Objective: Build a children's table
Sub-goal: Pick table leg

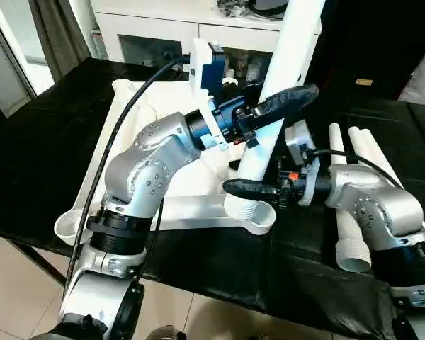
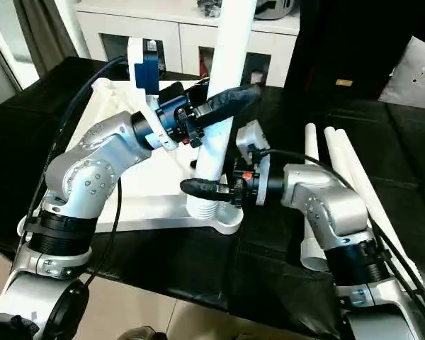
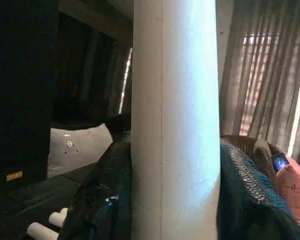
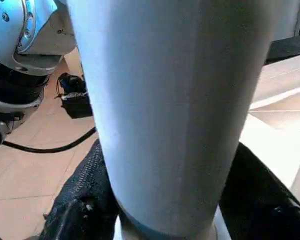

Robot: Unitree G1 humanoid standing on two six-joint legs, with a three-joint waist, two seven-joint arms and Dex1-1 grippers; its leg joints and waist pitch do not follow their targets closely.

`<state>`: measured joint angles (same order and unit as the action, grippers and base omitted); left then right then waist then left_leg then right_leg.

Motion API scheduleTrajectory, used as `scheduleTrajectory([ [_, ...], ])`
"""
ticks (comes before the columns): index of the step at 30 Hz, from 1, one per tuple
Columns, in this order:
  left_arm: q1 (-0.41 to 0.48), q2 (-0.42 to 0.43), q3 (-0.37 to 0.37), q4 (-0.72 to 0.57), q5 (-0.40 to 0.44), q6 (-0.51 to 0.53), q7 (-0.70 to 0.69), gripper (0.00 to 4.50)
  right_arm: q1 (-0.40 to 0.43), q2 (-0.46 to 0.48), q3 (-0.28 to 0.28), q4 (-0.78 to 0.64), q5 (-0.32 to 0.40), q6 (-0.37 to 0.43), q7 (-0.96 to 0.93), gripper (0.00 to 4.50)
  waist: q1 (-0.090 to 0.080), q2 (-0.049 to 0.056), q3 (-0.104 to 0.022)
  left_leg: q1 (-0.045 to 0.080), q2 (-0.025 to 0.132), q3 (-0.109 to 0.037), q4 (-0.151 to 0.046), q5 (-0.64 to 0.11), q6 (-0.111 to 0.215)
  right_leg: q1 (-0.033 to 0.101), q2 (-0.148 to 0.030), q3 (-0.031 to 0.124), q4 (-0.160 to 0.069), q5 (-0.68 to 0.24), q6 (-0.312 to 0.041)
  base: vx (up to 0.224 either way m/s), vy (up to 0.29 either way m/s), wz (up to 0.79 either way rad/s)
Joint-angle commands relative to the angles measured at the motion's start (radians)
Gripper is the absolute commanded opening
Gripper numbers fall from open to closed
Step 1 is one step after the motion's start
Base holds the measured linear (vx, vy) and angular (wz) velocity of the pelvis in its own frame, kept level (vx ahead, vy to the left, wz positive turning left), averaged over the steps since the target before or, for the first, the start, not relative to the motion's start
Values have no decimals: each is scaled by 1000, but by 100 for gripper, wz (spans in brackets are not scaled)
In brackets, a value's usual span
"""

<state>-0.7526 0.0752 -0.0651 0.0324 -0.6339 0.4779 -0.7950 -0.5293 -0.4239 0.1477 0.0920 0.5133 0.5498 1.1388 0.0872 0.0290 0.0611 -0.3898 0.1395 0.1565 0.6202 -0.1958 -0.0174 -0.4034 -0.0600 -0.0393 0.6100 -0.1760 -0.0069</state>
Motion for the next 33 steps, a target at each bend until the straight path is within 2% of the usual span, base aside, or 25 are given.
scheduleTrajectory([
  [1, -1, -2, -5, -30, -6, 9, -5, 177, -6, -1, 4, 12, -13, -8, -3, 224, 0, -15, -75, 15, 78, -20, -67, -96, 75, 59, -86, 41, -64, -165, -262, 0, 0, 0],
  [4, 0, 0, -10, -31, -5, 13, -12, 175, -4, 3, 4, 16, -14, -9, -1, 198, 0, -15, -75, 15, 78, -20, -67, -94, 75, 60, -85, 41, -63, -161, -262, 0, 0, 0],
  [8, 6, 5, -16, -40, -15, 35, -17, 175, 1, 6, 3, 15, -18, -14, -7, 193, 0, -12, -76, 15, 78, -20, -66, -94, 74, 60, -85, 41, -62, -159, -264, 0, 0, 0],
  [9, 10, 8, -21, -46, -24, 54, -20, 231, 3, 12, 0, 18, -21, -19, -19, 193, -1, -11, -76, 15, 78, -21, -66, -94, 74, 60, -85, 41, -62, -155, -266, 0, 0, 0],
  [12, 23, 9, -37, -73, -49, 87, -36, 245, 4, 33, -5, 30, -38, -40, -58, 192, -2, -11, -76, 15, 77, -20, -67, -100, 65, 58, -85, 40, -63, -163, -269, 0, 0, 0],
  [14, 28, 4, -43, -87, -59, 95, -40, 279, 3, 46, -7, 41, -50, -56, -80, 191, -2, -10, -75, 17, 79, -20, -68, -106, 61, 57, -84, 41, -62, -163, -269, 0, 0, 0],
  [18, 38, -21, -65, -117, -69, 101, -34, 298, -5, 84, -9, 75, -82, -88, -143, 191, -5, -9, -74, 17, 79, -20, -69, -122, 54, 57, -84, 41, -64, -169, -269, 0, 0, 0],
  [20, 40, -29, -71, -126, -71, 101, -32, 325, -6, 93, -9, 81, -88, -92, -158, 191, -6, -9, -73, 17, 77, -19, -71, -132, 48, 58, -83, 42, -66, -185, -260, 0, 0, 0],
  [21, 43, -62, -77, -139, -75, 98, -6, 325, -8, 114, -9, 97, -101, -108, -188, 191, -6, -12, -74, 18, 78, -19, -71, -134, 48, 58, -83, 42, -66, -187, -258, 0, 0, 0],
  [25, 42, -126, -70, -146, -86, 89, 51, 341, -13, 159, -21, 126, -115, -123, -247, 191, -7, -12, -74, 14, 78, -19, -70, -125, 49, 59, -83, 42, -66, -172, -259, 0, 0, 0],
  [28, 32, -144, -49, -127, -83, 78, 82, 341, -9, 173, -30, 132, -116, -132, -262, 191, -8, -13, -74, 15, 77, -19, -70, -123, 58, 59, -83, 41, -68, -179, -252, 0, 0, 0],
  [30, 25, -160, -22, -105, -80, 70, 118, 341, 4, 184, -36, 119, -109, -132, -276, 191, -9, -4, -73, 15, 77, -20, -70, -127, 55, 59, -82, 41, -69, -181, -251, 0, 0, 0],
  [33, 24, -168, -8, -97, -85, 71, 128, 341, 14, 191, -47, 112, -102, -132, -290, 191, -12, -8, -74, 15, 76, -20, -71, -133, 55, 60, -80, 41, -70, -179, -246, 0, 0, 0],
])
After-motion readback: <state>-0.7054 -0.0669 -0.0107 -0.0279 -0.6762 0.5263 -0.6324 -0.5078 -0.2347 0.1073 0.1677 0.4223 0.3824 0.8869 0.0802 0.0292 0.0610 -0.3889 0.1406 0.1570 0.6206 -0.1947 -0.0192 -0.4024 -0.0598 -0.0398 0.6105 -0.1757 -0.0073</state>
